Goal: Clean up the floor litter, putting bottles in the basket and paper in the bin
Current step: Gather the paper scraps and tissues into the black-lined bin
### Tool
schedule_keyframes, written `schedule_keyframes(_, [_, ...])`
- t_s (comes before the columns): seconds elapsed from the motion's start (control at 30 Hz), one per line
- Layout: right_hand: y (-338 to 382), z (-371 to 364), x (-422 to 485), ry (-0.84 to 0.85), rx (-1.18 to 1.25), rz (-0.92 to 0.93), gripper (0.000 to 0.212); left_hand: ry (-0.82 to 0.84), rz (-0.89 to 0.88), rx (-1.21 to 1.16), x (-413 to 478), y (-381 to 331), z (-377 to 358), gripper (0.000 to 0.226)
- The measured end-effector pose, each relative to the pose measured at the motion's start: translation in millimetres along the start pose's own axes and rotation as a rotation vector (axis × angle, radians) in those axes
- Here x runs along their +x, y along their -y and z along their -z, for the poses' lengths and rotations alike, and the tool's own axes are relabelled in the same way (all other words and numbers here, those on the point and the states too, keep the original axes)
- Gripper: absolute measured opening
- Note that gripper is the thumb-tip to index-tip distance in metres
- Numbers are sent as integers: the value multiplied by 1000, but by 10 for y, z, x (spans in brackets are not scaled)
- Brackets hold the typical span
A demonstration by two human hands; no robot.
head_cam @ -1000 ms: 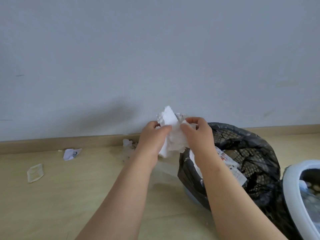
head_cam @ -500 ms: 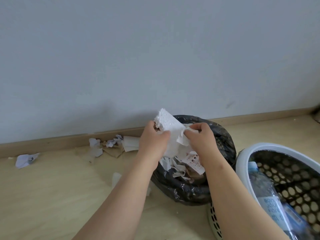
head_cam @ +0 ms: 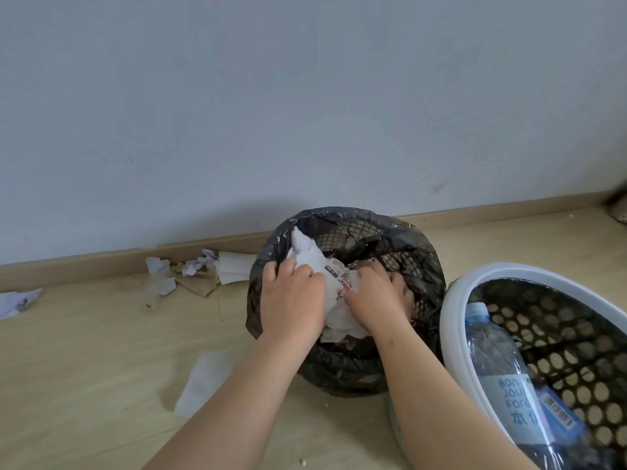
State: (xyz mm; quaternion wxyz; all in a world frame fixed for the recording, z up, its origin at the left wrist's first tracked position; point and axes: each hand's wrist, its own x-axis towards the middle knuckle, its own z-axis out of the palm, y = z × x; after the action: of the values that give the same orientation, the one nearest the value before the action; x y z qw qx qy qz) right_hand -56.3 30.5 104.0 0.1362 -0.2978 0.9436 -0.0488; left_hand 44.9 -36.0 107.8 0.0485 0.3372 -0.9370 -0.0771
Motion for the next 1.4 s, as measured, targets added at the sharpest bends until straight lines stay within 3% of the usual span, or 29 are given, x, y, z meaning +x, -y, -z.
schedule_keyframes(0.1, [27,-125,8,270,-26,-16,38,141,-27,76,11,7,21,31])
schedule_keyframes(0.17, [46,-147,11,314,-56,-28,39,189,-49,104,15,22,36,32])
schedule_keyframes(0.33, [136,60,23,102,12,13,33,65,-74,-53,69,126,78,34])
schedule_keyframes(0.5, [428,270,-16,-164,130,98,28,-142,65,-377,101,409,352,34])
schedule_keyframes(0.87, [1063,310,-138,-384,151,169,27,-102,289,-518,-207,1470,535,29])
schedule_keyframes(1.07, [1638,86,-334,-256,243,406,25,-143,362,-601,-304,1785,558,29])
schedule_keyframes(1.2, [2051,-232,-485,-82,311,493,24,-127,427,-613,-459,2179,419,27])
schedule_keyframes(1.4, [2360,-888,-654,293,311,485,31,-113,815,-954,-1016,2839,-190,23])
